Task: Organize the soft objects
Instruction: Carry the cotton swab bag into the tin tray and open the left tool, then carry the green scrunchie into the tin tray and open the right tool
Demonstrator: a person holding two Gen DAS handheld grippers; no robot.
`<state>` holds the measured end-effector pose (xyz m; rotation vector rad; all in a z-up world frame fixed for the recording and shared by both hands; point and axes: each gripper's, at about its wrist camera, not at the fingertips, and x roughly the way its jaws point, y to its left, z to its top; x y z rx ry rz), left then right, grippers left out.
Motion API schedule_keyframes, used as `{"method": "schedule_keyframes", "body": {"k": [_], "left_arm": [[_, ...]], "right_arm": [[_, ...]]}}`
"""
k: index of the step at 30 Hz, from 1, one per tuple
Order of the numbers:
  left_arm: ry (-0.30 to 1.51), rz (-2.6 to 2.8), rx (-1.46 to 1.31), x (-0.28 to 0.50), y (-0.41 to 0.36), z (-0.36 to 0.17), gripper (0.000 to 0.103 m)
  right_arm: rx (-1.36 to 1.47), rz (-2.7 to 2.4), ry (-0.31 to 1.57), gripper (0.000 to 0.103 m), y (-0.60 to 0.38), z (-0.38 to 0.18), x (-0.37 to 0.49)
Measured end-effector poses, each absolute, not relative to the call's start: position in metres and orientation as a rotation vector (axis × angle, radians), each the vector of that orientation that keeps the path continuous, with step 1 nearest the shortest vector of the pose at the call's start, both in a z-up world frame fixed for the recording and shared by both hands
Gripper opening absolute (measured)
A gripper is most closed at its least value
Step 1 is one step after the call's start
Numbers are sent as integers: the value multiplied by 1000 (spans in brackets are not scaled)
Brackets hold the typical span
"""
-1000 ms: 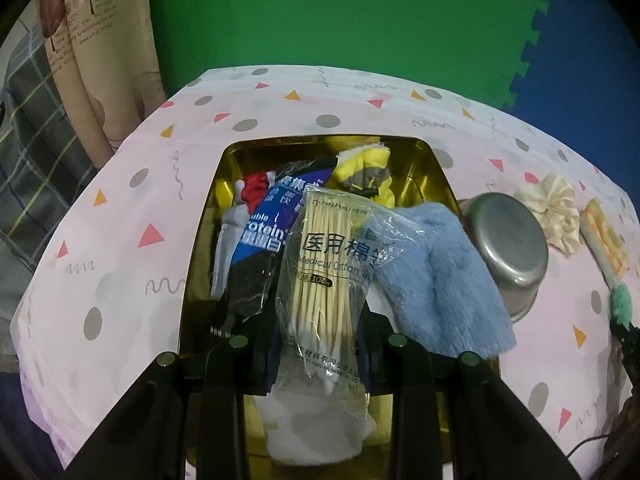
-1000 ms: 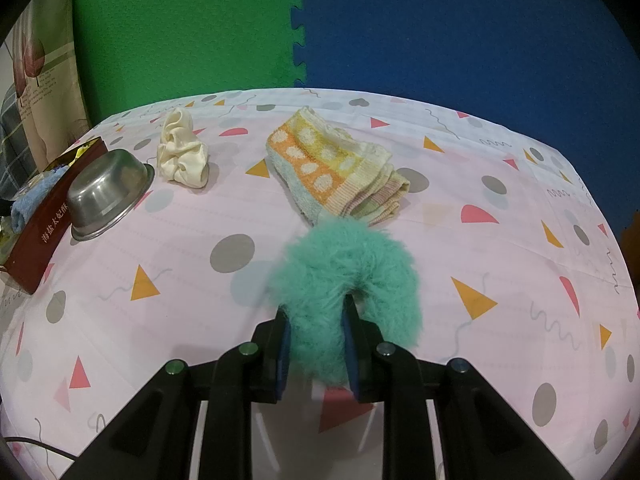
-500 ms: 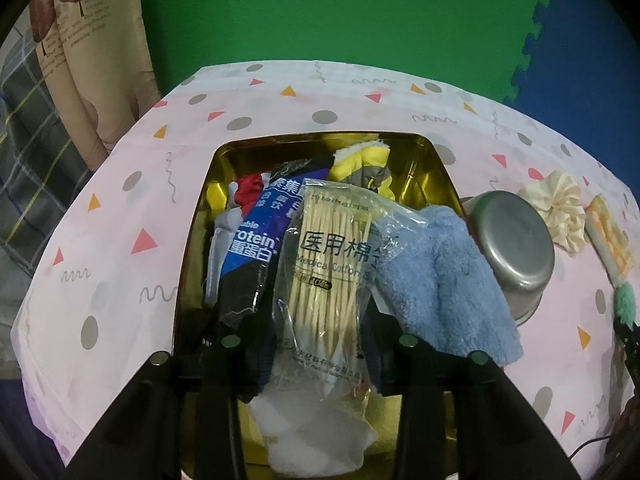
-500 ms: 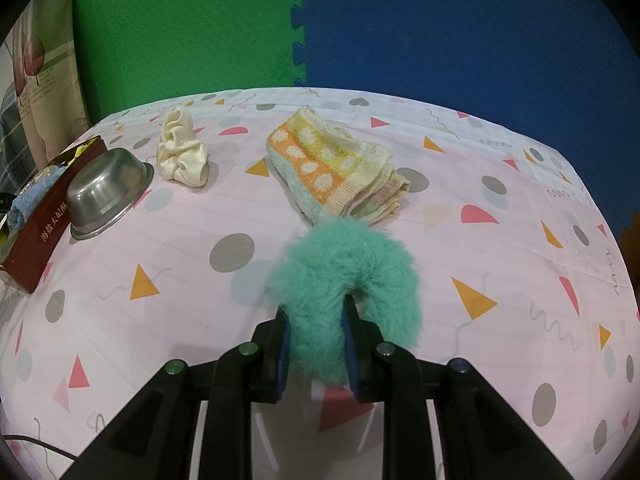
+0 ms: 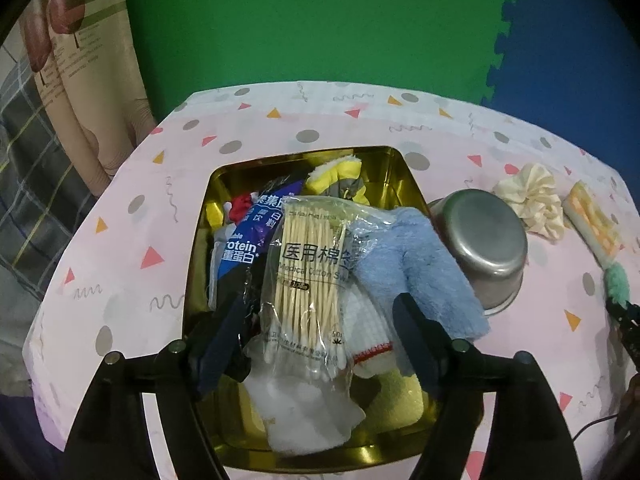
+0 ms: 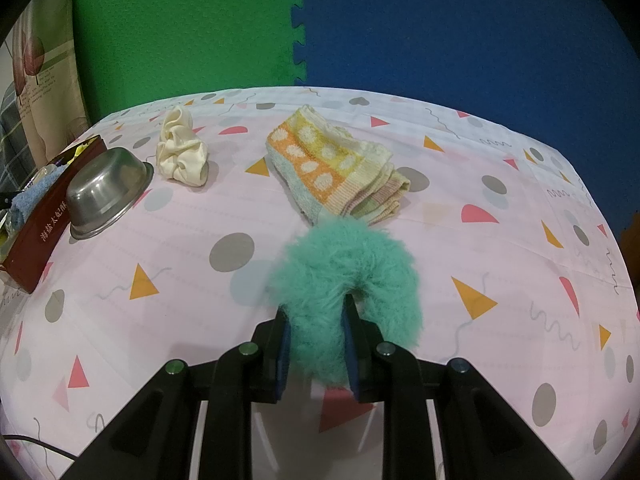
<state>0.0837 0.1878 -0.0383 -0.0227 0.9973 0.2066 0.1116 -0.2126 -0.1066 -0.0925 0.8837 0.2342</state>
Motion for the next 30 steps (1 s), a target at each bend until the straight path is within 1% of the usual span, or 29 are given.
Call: {"method": "schedule_keyframes", "body": {"k": [2, 8, 20, 30], "left_arm": [[987, 207, -36, 81, 190, -35, 81], [955, 214, -55, 68, 190, -28, 81], [863, 273, 32, 39, 185, -21, 82], [834, 303, -52, 23, 197, -28, 83]], "right_arm": [[-94, 234, 884, 23, -213, -107, 112], [-98, 233, 886, 23, -213, -107, 111], [-98, 233, 886, 23, -212, -107, 112], [-114, 225, 886, 23, -211, -108, 112]]}}
